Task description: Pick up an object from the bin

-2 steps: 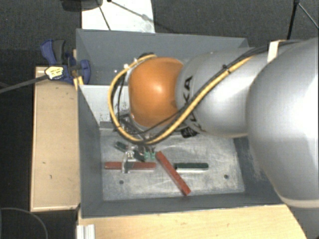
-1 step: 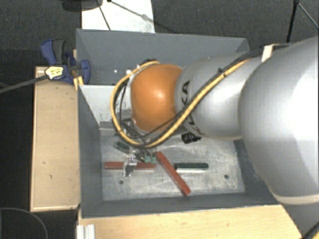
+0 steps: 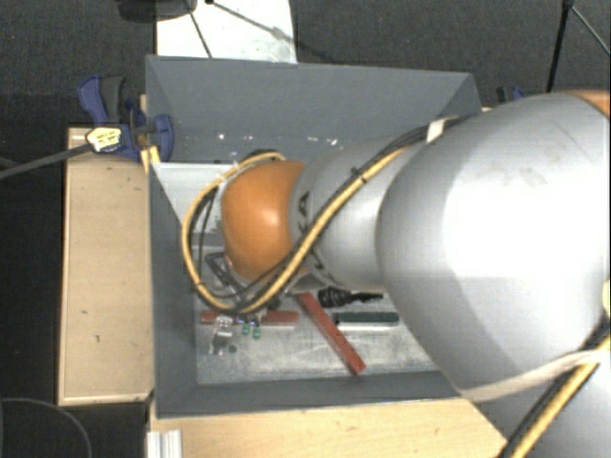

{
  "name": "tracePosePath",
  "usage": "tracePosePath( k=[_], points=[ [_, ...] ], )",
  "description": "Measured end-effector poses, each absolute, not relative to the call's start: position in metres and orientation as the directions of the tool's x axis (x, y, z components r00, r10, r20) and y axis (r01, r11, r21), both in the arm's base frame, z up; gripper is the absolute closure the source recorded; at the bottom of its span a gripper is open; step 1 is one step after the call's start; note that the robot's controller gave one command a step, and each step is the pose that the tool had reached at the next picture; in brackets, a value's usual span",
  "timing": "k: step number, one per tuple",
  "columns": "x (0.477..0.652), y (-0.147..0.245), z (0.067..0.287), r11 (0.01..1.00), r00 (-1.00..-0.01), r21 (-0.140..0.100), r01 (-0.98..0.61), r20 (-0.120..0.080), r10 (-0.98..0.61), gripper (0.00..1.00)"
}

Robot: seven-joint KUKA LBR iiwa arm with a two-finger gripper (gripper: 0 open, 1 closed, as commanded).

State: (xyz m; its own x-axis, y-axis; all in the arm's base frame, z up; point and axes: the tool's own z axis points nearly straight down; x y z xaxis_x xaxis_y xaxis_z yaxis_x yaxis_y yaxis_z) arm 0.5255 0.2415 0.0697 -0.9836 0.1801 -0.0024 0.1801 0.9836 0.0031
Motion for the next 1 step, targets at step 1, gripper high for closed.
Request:
tracePosePath(
  k=[1],
  points=[
    [0.53,0.2504,0.0711,0.984,-0.984,0.003,0.181,-0.001,0.181,1.0]
  ],
)
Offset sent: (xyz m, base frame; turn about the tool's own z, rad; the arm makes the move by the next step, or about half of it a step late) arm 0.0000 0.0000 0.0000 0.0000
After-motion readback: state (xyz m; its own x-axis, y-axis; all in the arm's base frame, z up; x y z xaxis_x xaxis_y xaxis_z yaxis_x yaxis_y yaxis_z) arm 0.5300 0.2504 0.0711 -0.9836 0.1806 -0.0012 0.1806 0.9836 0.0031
